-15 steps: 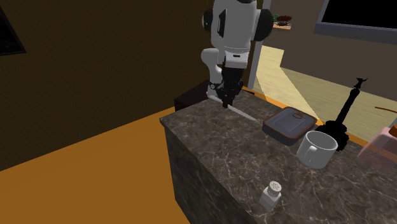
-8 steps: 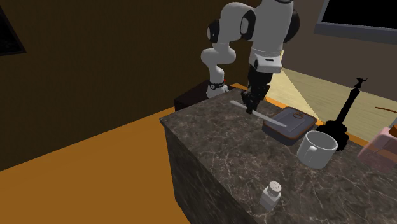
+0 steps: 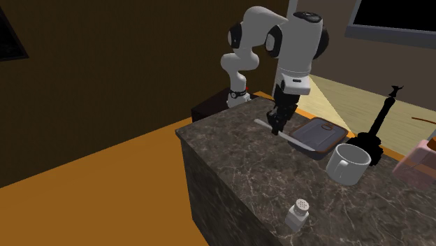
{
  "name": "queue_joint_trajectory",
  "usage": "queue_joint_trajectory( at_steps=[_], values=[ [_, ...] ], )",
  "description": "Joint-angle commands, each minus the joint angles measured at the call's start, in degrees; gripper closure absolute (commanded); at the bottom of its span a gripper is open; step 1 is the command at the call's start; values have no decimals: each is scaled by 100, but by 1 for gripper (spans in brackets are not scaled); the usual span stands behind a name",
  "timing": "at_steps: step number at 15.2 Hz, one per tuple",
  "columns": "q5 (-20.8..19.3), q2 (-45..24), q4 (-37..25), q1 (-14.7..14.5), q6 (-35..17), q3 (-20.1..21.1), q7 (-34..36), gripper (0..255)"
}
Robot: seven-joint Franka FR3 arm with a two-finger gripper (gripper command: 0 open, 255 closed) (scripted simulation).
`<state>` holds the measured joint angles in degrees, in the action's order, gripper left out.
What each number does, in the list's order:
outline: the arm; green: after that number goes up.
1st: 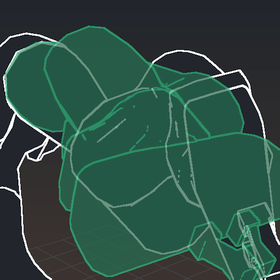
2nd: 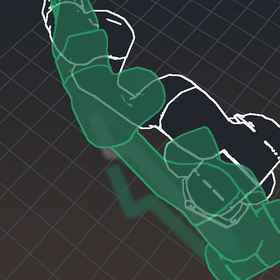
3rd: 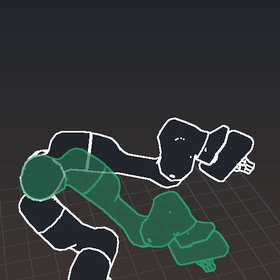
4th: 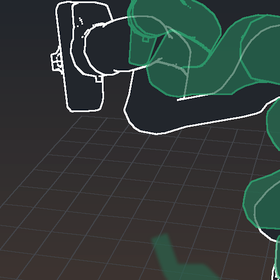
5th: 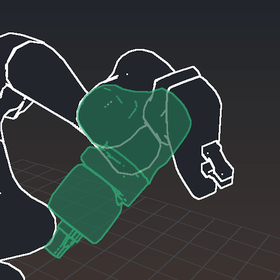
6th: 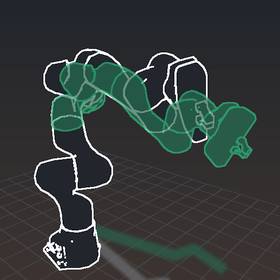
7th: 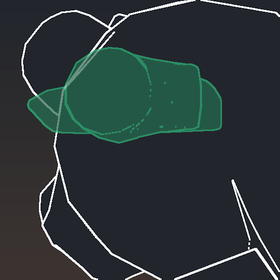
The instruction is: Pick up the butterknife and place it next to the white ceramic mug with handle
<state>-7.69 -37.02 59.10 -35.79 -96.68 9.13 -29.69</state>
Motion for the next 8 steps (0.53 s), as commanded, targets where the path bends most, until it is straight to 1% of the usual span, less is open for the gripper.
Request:
queue_joint_trajectory(
  at_steps=[1, 8],
  values=[
    [0, 21, 181, 15, -164, 0, 8, 255],
    [-8, 53, 776, 54, -723, -4, 46, 255]
  ],
)
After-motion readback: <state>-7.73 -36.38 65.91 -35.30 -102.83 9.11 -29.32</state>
